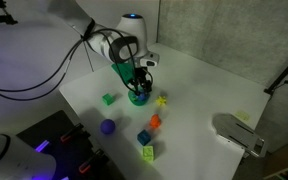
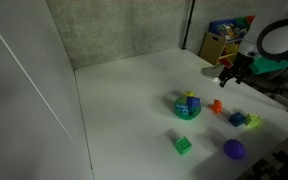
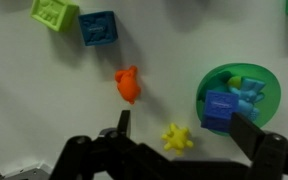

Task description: Put the orange toy in the green bowl

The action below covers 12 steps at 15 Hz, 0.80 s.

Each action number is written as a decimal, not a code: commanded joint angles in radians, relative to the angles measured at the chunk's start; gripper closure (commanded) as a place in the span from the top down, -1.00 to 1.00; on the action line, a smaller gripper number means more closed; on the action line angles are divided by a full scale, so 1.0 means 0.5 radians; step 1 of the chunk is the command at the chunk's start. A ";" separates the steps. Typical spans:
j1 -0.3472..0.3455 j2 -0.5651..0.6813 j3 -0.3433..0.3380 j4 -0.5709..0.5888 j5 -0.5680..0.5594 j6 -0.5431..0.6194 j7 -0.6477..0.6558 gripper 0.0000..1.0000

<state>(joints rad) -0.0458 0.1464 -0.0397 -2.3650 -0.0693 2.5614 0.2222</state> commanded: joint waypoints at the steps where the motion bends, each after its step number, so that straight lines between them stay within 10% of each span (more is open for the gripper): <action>1: -0.037 0.271 -0.047 0.150 0.048 0.148 -0.144 1.00; 12: -0.109 0.866 -0.128 0.385 0.018 0.483 -0.340 1.00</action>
<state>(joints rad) -0.0980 0.5200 -0.0882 -2.2154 -0.0640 2.7818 0.0852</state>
